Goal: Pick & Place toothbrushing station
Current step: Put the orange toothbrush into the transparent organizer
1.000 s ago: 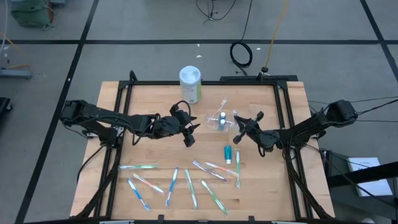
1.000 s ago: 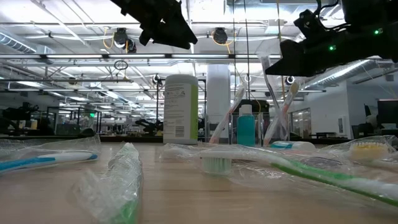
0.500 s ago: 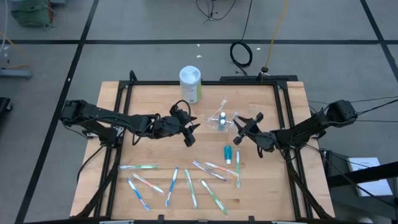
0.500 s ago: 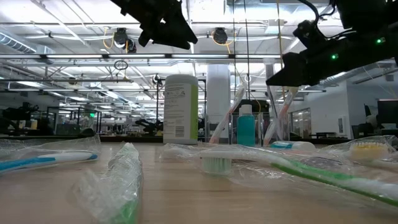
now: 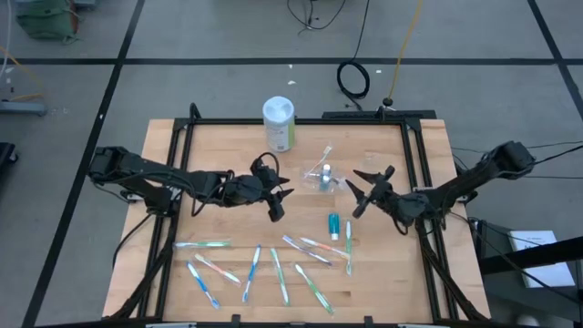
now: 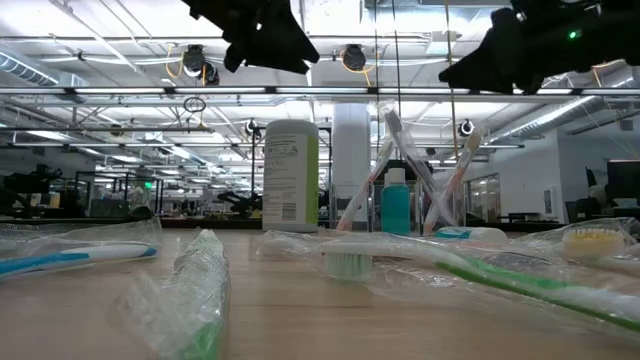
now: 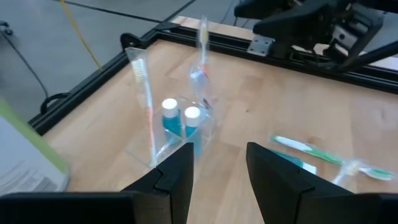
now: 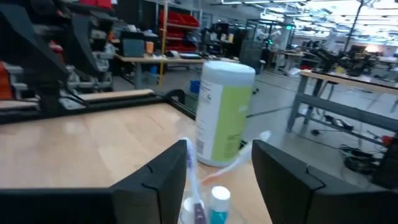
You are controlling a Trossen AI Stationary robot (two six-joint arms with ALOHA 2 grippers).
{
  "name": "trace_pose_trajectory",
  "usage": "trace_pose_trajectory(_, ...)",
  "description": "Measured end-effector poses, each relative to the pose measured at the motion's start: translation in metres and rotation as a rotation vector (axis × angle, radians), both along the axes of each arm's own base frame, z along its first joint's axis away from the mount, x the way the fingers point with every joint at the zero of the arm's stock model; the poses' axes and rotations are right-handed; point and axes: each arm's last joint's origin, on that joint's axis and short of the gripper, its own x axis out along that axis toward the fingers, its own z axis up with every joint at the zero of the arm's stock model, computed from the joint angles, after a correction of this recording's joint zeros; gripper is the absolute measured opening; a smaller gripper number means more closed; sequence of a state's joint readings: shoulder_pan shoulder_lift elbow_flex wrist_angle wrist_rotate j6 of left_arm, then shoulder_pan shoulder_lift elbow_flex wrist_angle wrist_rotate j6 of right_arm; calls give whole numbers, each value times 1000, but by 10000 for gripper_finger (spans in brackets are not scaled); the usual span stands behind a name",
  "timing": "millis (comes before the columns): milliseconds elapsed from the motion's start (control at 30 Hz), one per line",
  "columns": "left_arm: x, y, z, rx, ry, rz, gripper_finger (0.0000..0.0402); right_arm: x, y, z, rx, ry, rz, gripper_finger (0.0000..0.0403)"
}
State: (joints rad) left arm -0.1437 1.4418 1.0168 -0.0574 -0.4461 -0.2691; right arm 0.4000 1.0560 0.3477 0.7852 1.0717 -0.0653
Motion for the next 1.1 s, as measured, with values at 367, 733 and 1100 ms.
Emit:
trace_pose_trajectory(367, 0, -3, 1, -7, -10, -10, 154, -4, 8, 4, 9, -18, 79, 179)
trace_pose_trajectory(733, 1, -7, 0, -2, 18, -165, 154, 0, 19, 4, 62, -44, 487, 176)
trace_pose_trajectory(1100, -3, -35, -1, 1, 50, -521, 154, 0, 20, -6, 188, -4, 510, 176)
